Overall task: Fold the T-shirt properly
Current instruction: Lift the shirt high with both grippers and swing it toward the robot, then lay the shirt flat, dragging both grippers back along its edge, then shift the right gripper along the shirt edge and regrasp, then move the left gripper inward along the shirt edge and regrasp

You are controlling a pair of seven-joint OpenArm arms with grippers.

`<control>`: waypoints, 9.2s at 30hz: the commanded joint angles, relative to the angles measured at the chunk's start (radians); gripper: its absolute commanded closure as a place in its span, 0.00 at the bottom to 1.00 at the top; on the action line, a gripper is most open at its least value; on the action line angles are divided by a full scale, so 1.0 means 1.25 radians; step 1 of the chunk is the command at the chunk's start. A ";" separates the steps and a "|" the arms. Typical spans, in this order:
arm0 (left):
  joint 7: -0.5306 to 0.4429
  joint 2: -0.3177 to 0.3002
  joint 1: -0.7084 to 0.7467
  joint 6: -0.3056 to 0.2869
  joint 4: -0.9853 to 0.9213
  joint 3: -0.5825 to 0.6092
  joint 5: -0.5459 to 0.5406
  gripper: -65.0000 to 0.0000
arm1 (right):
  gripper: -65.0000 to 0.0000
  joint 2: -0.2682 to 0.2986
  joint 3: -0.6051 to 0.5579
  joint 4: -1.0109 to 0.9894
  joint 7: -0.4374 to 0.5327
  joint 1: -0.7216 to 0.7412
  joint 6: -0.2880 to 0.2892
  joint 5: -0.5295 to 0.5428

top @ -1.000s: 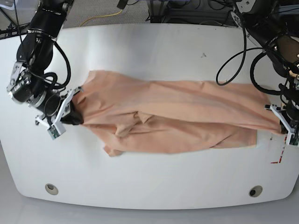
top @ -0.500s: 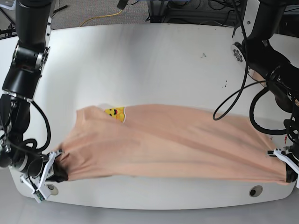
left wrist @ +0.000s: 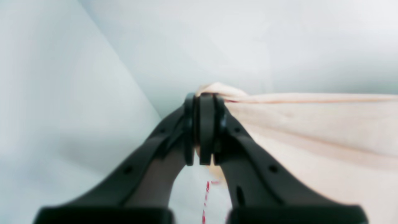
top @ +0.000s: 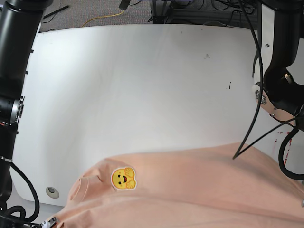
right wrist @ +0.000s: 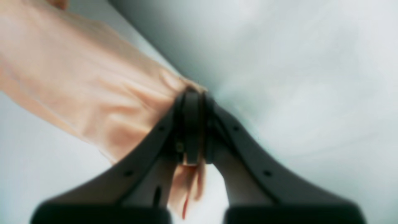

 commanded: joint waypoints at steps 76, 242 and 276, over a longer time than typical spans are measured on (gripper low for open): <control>-0.141 0.067 1.001 -0.090 0.090 -0.199 0.000 1.00 | 1.00 -0.081 0.555 0.505 0.023 -1.254 -0.001 -0.143; 0.036 -0.095 1.210 -0.090 0.015 -0.059 -0.428 0.56 | 1.00 -0.268 0.544 0.538 0.010 -1.164 -0.001 -0.114; 0.031 -0.056 1.172 -0.090 -0.076 0.001 -0.427 0.63 | 1.00 -0.268 0.545 0.540 0.010 -1.164 -0.001 -0.114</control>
